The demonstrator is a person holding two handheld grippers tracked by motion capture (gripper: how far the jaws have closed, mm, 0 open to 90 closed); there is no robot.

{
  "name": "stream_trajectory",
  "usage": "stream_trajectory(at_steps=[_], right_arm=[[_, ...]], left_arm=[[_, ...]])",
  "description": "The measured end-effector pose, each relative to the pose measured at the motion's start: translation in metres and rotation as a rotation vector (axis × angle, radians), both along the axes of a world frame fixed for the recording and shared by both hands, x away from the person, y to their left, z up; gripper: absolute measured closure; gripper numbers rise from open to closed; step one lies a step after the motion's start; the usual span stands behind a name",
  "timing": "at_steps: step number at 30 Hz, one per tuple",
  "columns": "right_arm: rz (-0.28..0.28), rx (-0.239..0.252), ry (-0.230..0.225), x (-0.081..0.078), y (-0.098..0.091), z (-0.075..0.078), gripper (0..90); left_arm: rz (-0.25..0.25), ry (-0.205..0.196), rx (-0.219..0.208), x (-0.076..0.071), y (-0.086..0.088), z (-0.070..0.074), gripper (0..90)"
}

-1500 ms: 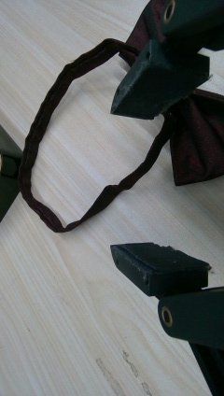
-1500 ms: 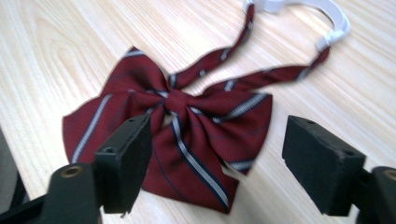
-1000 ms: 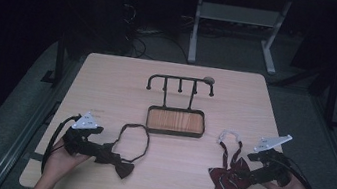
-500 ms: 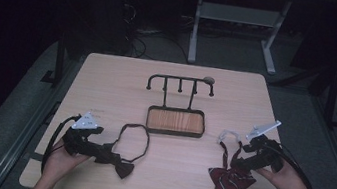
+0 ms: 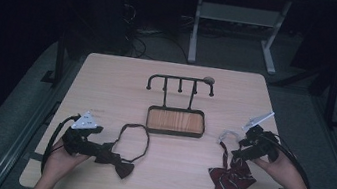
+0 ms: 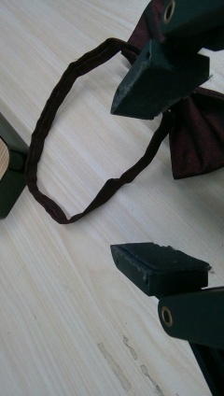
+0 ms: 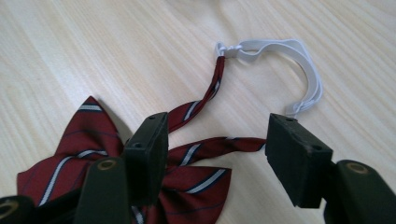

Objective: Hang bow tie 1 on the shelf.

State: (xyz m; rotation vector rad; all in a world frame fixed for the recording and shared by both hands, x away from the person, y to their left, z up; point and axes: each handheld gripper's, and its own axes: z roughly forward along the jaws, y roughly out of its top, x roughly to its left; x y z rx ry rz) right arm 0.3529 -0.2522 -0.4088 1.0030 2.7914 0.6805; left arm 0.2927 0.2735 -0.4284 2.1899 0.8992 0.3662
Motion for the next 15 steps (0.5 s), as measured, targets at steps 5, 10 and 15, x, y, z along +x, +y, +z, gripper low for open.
stream_trajectory(at_steps=[5,10,15], right_arm=[[-0.013,-0.016,0.011,0.011,0.001,0.004,42.5],[-0.017,-0.039,0.011,0.019,0.003,0.007,45.4],[-0.024,-0.074,0.029,0.031,0.006,0.004,47.4]], left_arm=[[-0.002,-0.001,0.000,0.000,0.001,0.000,28.0],[0.002,-0.001,0.004,0.001,0.000,0.001,28.0],[-0.001,0.001,0.007,0.001,0.000,0.001,28.0]])
